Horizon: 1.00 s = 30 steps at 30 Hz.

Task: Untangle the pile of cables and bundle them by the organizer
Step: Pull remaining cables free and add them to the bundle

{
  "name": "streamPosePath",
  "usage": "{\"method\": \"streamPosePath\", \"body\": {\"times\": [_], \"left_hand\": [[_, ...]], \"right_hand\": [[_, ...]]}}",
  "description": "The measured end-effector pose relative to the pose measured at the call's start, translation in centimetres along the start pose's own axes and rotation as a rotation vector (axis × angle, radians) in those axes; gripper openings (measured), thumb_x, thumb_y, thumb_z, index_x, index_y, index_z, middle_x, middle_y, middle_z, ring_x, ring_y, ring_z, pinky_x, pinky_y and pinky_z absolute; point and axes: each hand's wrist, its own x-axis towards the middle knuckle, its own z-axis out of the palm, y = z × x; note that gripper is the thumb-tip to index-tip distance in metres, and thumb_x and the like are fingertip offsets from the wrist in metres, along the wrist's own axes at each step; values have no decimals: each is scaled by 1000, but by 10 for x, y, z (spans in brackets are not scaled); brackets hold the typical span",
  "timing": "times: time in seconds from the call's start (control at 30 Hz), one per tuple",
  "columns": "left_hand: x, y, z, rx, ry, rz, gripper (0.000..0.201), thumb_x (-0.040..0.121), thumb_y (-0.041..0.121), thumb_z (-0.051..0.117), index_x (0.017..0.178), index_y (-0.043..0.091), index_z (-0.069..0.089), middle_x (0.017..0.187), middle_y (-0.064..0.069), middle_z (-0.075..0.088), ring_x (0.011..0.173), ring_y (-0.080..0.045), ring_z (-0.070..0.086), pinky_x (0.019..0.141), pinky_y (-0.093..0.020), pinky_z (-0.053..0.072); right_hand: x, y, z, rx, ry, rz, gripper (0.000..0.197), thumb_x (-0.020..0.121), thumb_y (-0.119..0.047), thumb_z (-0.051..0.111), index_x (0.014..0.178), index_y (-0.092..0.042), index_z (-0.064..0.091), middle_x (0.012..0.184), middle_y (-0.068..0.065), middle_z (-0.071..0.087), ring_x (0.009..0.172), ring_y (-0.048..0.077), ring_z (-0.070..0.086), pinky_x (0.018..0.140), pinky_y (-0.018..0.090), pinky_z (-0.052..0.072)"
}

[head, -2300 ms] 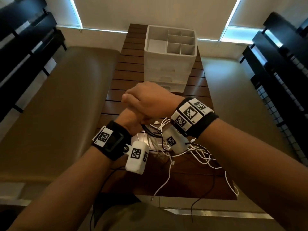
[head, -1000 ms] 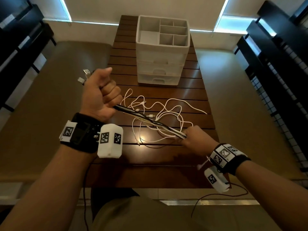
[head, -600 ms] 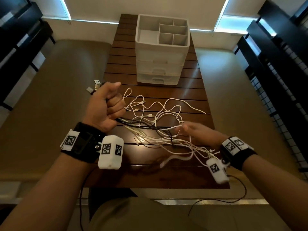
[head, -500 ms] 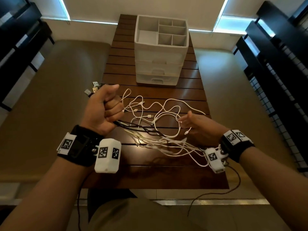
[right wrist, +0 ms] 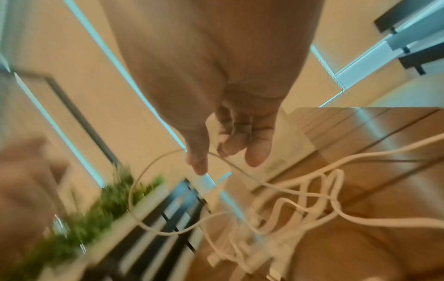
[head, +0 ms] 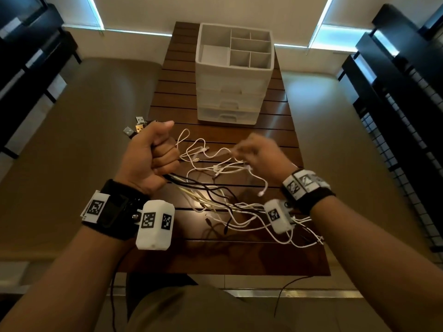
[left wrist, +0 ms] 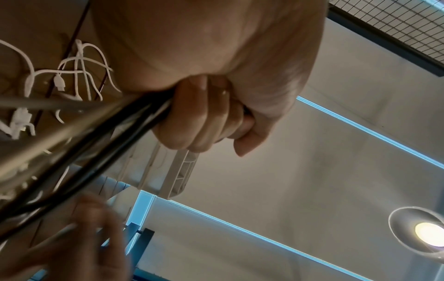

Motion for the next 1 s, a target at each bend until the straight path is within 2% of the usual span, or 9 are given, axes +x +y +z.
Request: {"method": "streamPosePath", "body": {"times": [0.07, 0.2, 0.27, 0.43, 0.6, 0.7, 0.8, 0.9, 1.0], "left_hand": [[4, -5, 3, 18, 26, -15, 53, 105, 25, 48, 56, 25, 29, 39, 11, 22, 30, -3, 16, 29, -15, 13], [11, -17, 11, 84, 86, -59, 44, 105, 33, 56, 64, 21, 49, 41, 11, 23, 30, -3, 19, 30, -16, 14], [14, -20, 14, 104, 78, -56, 36, 104, 40, 58, 75, 18, 59, 44, 11, 24, 32, -3, 19, 30, -18, 16], [24, -14, 21, 16, 27, -2, 40, 103, 50, 55, 105, 14, 71, 46, 10, 25, 34, -3, 20, 31, -17, 21], [31, 2, 28, -113, -34, 22, 23, 107, 27, 50, 110, 15, 70, 44, 10, 24, 32, -5, 20, 31, -16, 19], [30, 11, 22, -161, -111, 33, 29, 105, 20, 45, 115, 14, 72, 47, 9, 22, 37, -6, 14, 32, -17, 20], [30, 12, 22, -195, -133, 63, 31, 110, 29, 45, 107, 16, 73, 47, 9, 20, 37, -7, 15, 32, -17, 22], [32, 14, 20, -166, -3, 119, 37, 110, 38, 49, 83, 20, 68, 42, 8, 24, 34, -6, 19, 33, -17, 19], [29, 18, 9, -184, 58, 148, 45, 110, 39, 48, 71, 21, 62, 41, 8, 25, 32, -6, 21, 32, -17, 18]], "right_hand": [[8, -24, -22, 155, 147, -18, 17, 98, -31, 69, 107, -20, 78, 94, 1, 63, 71, 14, 64, 67, 29, 59], [12, -68, -48, 338, 269, -55, 17, 100, -27, 68, 101, -13, 78, 76, 8, 72, 57, 22, 71, 57, 40, 62], [9, -82, -56, 426, 378, -119, 18, 102, -24, 67, 101, -9, 76, 75, 10, 71, 55, 26, 70, 52, 37, 59], [-5, -93, -46, 257, 93, -227, 14, 101, -23, 68, 107, -13, 76, 79, 6, 71, 59, 23, 69, 56, 41, 62], [-14, -87, -34, 184, 156, -259, 11, 100, -26, 68, 100, -20, 77, 77, -11, 67, 69, 6, 60, 65, 18, 48], [-11, -75, -42, 141, 250, -148, 17, 102, -32, 64, 99, -22, 77, 78, -7, 68, 69, 4, 56, 65, 18, 43], [-5, -69, -47, 29, 100, -146, 21, 102, -34, 63, 100, -18, 76, 82, -1, 69, 71, 8, 58, 67, 23, 46], [0, -48, -52, -236, 21, -130, 19, 102, -30, 64, 96, -14, 72, 87, -1, 62, 79, 17, 58, 72, 33, 47], [4, -22, -67, -419, -22, 71, 21, 102, -31, 62, 101, -12, 71, 92, 3, 50, 85, 25, 58, 74, 32, 40]]}}
